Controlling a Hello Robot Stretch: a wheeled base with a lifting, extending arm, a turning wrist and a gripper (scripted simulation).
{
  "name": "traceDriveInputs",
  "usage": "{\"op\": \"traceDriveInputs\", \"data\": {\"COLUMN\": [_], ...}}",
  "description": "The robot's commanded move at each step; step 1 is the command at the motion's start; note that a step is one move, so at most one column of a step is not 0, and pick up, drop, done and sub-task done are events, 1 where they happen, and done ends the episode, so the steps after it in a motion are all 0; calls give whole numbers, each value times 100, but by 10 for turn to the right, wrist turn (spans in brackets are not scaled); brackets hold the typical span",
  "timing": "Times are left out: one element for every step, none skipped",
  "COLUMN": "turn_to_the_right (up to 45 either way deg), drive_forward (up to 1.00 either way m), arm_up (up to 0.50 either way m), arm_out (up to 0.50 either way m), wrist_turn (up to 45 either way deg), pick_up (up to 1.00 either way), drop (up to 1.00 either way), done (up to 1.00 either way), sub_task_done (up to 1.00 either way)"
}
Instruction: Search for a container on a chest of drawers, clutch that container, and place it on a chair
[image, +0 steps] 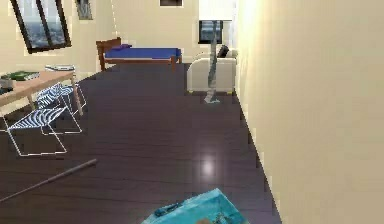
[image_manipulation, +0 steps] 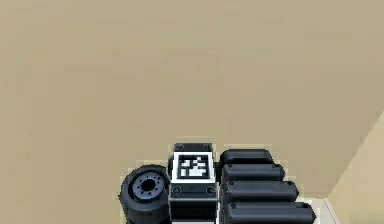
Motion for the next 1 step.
{"op": "traceDriveInputs", "data": {"turn_to_the_right": [-450], "drive_forward": [0], "arm_up": [0], "arm_out": [0], "wrist_turn": [0], "pick_up": [0], "drop": [0], "done": [0], "sub_task_done": [0]}}
